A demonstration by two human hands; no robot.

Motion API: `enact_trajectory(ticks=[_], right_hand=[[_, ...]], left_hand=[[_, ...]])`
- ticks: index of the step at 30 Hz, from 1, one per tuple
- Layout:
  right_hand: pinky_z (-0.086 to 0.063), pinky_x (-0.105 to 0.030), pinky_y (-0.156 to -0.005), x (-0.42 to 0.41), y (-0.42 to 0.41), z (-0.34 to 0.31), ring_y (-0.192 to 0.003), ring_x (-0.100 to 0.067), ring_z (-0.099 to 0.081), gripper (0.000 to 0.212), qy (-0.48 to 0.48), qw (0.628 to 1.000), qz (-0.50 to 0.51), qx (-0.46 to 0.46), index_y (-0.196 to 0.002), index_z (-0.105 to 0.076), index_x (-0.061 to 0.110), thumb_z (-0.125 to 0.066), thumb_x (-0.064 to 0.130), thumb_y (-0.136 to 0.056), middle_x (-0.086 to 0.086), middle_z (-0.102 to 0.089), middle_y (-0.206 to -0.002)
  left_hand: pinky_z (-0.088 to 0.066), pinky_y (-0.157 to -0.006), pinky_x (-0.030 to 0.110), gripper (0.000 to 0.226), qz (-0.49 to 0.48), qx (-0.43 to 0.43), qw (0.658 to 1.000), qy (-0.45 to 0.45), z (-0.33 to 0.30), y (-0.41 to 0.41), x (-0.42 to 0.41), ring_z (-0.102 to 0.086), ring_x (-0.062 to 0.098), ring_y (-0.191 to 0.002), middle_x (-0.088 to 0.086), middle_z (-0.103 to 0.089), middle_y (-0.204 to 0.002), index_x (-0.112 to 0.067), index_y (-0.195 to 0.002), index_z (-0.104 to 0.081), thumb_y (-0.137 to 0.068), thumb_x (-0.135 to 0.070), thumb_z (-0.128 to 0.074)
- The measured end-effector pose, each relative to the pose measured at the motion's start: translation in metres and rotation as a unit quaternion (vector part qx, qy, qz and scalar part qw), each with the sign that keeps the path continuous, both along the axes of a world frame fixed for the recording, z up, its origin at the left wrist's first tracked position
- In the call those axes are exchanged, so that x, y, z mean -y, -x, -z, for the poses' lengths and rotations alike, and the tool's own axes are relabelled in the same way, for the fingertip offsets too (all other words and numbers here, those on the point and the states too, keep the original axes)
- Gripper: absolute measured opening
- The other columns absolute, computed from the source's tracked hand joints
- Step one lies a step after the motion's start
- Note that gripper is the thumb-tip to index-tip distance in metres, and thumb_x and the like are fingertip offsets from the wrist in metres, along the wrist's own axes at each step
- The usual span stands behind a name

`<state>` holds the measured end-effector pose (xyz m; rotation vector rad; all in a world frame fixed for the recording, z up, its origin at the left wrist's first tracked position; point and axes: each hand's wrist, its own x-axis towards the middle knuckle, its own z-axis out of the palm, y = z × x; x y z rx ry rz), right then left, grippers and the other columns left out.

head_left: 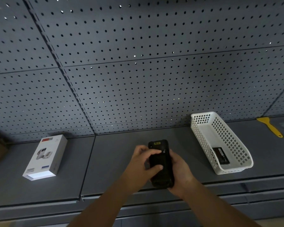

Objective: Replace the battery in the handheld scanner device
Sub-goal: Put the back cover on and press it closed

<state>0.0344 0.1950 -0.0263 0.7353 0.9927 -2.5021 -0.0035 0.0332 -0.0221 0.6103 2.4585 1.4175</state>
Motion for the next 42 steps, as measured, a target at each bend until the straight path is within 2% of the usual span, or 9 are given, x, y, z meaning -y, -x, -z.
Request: enact_trajectory(ticks=[3,6,8,11,13,19,28,33,42], right_hand=[[-0.064,-0.04,-0.07,0.0,-0.002,-0.002,-0.094,-0.033,-0.08,0.06,-0.01,1.0,-0.004,-0.004,-0.126,-0.074,0.013,-0.033,0.053,-0.106,-0.023,-0.078,-0.118],[-0.059,-0.042,-0.08,0.001,-0.003,0.0,-0.104,-0.036,-0.076,0.048,-0.04,0.999,-0.006,-0.003,-0.129,-0.072,0.012,-0.044,0.041,-0.104,-0.024,-0.076,-0.124],[-0.057,-0.043,-0.081,0.001,-0.003,0.002,-0.102,-0.036,-0.074,0.043,-0.062,0.998,-0.006,0.0,-0.129,-0.072,0.009,-0.049,0.032,-0.101,-0.025,-0.076,-0.123],[-0.06,-0.042,-0.074,0.003,-0.003,0.003,-0.093,-0.035,-0.076,0.035,-0.092,0.996,-0.005,-0.012,-0.128,-0.069,0.009,-0.055,0.024,-0.1,-0.025,-0.078,-0.117],[-0.061,-0.042,-0.071,0.003,-0.004,0.004,-0.089,-0.033,-0.077,0.026,-0.118,0.993,-0.004,-0.02,-0.122,-0.069,0.011,-0.057,0.019,-0.101,-0.019,-0.081,-0.103],[-0.061,-0.049,-0.086,0.004,-0.006,0.01,-0.101,-0.034,-0.079,0.026,-0.213,0.975,-0.042,-0.046,-0.122,-0.072,0.004,-0.061,0.016,-0.102,-0.018,-0.082,-0.109],[-0.059,-0.061,-0.098,-0.002,-0.001,0.019,-0.104,-0.037,-0.078,0.024,-0.225,0.972,-0.058,-0.029,-0.121,-0.073,0.008,-0.063,0.016,-0.101,-0.018,-0.082,-0.11],[-0.064,-0.048,-0.08,-0.007,0.001,0.023,-0.098,-0.034,-0.079,0.028,-0.209,0.974,-0.081,-0.017,-0.121,-0.072,0.006,-0.057,0.004,-0.098,-0.019,-0.082,-0.107],[-0.063,-0.044,-0.08,-0.011,0.001,0.027,-0.097,-0.029,-0.08,0.02,-0.238,0.966,-0.086,-0.053,-0.115,-0.072,0.004,-0.064,-0.001,-0.097,-0.013,-0.084,-0.1]], left_hand=[[-0.042,-0.089,0.001,0.054,-0.053,0.022,0.998,-0.023,0.003,-0.005,-0.002,-0.047,-0.014,-0.102,-0.013,-0.04,-0.122,-0.036,-0.129,-0.056,-0.084,-0.022,-0.082],[-0.046,-0.08,0.01,0.064,-0.111,0.08,0.99,-0.043,0.006,-0.006,-0.005,-0.054,0.001,-0.102,-0.011,-0.049,-0.117,-0.036,-0.129,-0.048,-0.079,-0.026,-0.087],[-0.051,-0.081,0.013,0.045,-0.099,0.135,0.985,-0.043,0.006,-0.004,-0.006,-0.064,0.011,-0.102,-0.008,-0.064,-0.113,-0.028,-0.121,-0.06,-0.083,-0.029,-0.083],[-0.059,-0.092,0.035,0.027,-0.091,0.19,0.977,-0.029,0.006,-0.002,-0.008,-0.073,0.016,-0.1,0.001,-0.076,-0.106,-0.021,-0.112,-0.072,-0.089,-0.035,-0.077],[-0.06,-0.091,0.038,0.025,-0.125,0.212,0.968,-0.053,0.008,-0.001,-0.008,-0.074,0.014,-0.097,0.001,-0.078,-0.103,-0.02,-0.107,-0.074,-0.09,-0.038,-0.075],[-0.061,-0.09,0.053,0.035,-0.184,0.229,0.953,-0.071,0.016,0.003,-0.004,-0.077,0.026,-0.092,0.009,-0.08,-0.093,-0.013,-0.092,-0.075,-0.079,-0.046,-0.077],[-0.061,-0.091,0.058,0.024,-0.19,0.311,0.925,-0.103,0.016,0.001,-0.006,-0.078,0.028,-0.096,0.011,-0.08,-0.105,-0.017,-0.107,-0.072,-0.09,-0.034,-0.076],[-0.066,-0.077,0.046,0.032,-0.15,0.37,0.91,-0.111,0.014,-0.001,0.0,-0.079,0.03,-0.094,0.015,-0.076,-0.111,-0.016,-0.12,-0.064,-0.091,-0.02,-0.077],[-0.066,-0.075,0.046,0.031,-0.165,0.375,0.896,-0.169,0.007,-0.005,-0.001,-0.074,0.04,-0.104,0.026,-0.07,-0.119,0.0,-0.12,-0.063,-0.091,-0.004,-0.073]])
